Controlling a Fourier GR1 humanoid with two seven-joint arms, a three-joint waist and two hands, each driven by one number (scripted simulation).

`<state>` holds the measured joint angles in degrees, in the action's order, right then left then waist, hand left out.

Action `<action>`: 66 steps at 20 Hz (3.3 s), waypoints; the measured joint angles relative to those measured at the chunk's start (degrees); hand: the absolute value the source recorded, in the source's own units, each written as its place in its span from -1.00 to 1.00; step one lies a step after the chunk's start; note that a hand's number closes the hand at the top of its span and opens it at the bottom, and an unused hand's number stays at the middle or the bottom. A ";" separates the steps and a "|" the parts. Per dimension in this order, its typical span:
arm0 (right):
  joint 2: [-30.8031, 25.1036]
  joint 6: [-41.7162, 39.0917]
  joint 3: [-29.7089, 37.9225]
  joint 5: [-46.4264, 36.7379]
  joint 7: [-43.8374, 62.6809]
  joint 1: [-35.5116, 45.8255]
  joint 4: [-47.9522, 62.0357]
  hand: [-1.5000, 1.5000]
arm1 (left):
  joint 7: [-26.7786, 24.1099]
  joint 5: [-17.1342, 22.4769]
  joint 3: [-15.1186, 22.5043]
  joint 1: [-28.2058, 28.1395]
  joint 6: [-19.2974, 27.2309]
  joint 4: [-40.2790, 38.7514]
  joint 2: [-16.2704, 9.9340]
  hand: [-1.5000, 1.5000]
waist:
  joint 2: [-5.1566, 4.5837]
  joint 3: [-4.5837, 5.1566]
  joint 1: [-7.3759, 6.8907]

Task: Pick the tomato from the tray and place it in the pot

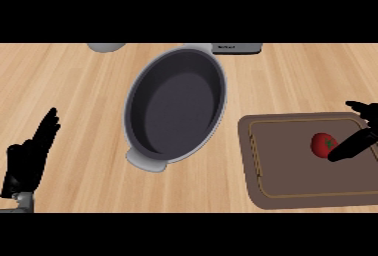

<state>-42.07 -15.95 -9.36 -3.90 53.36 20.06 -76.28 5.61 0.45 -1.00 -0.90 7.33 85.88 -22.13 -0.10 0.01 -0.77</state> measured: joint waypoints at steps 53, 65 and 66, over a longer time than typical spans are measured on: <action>39.84 0.52 -26.30 -32.88 -5.16 21.28 6.31 1.00 | 3.53 -7.95 -2.65 4.27 -9.18 2.90 7.44 0.00 | 0.02 0.24 -7.99; 41.28 14.00 -41.69 -42.67 11.34 41.80 -0.55 1.00 | 3.49 -9.20 -3.27 5.22 -7.73 0.57 7.64 0.00 | 0.62 0.20 -5.60; 41.29 14.97 -41.69 -43.11 11.91 42.66 -0.64 1.00 | 3.39 -8.90 -3.57 4.99 -7.95 0.59 7.45 0.00 | 0.56 0.20 -5.47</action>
<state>-0.78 -0.98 -51.05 -47.01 65.27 62.72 -76.92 9.01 -8.45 -4.56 4.09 -0.62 86.47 -14.68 0.46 0.21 -6.24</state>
